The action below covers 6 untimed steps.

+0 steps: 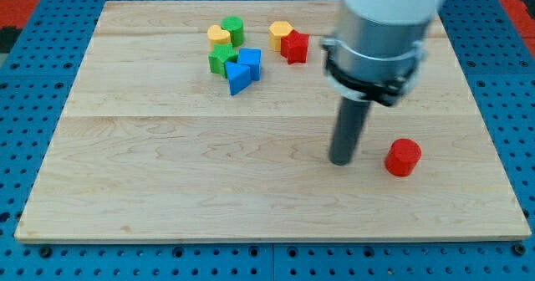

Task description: Move your arm below the red circle

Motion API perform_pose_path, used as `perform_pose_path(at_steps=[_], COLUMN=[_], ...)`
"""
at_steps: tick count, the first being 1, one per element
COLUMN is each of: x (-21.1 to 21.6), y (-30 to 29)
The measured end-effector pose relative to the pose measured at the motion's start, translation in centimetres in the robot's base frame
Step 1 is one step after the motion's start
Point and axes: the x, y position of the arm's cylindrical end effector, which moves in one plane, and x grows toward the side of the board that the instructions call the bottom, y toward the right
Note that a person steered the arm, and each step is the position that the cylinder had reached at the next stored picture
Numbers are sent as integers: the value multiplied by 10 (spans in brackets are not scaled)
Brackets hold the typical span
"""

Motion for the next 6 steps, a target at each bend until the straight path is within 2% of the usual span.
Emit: perform_pose_path(at_steps=[2, 3, 4, 5, 6], x=[-26, -8, 54, 94, 97], y=[-68, -63, -44, -1, 59])
